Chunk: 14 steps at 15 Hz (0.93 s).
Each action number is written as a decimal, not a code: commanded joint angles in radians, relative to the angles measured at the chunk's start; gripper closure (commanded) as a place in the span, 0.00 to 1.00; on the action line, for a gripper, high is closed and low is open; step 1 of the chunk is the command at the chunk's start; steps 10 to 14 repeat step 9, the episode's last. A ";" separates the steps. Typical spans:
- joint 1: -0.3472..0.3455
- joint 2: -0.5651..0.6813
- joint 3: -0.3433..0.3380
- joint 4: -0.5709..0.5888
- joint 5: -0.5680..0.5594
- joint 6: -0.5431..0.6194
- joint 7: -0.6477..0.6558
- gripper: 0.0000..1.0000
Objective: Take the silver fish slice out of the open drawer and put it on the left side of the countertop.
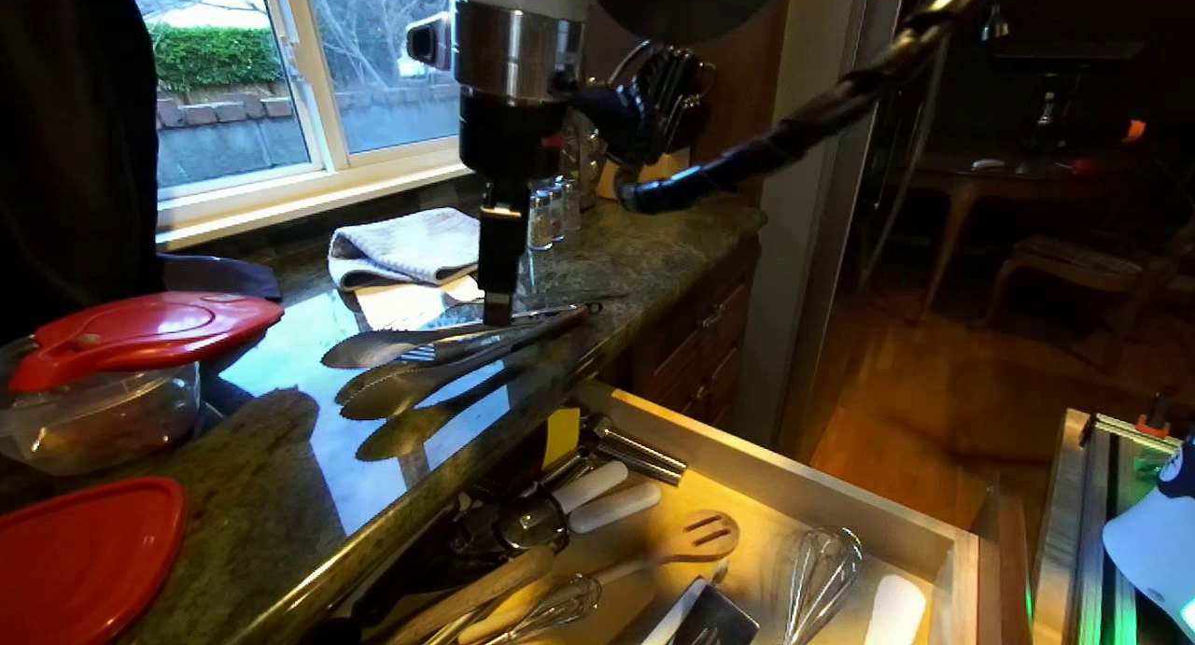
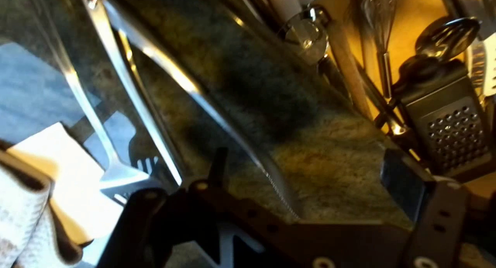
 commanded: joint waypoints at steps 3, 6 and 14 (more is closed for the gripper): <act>-0.038 -0.279 0.004 -0.349 0.155 -0.008 0.074 0.00; -0.040 -0.238 0.004 -0.310 0.128 -0.007 0.051 0.00; -0.041 -0.276 0.003 -0.335 0.129 -0.006 0.049 0.00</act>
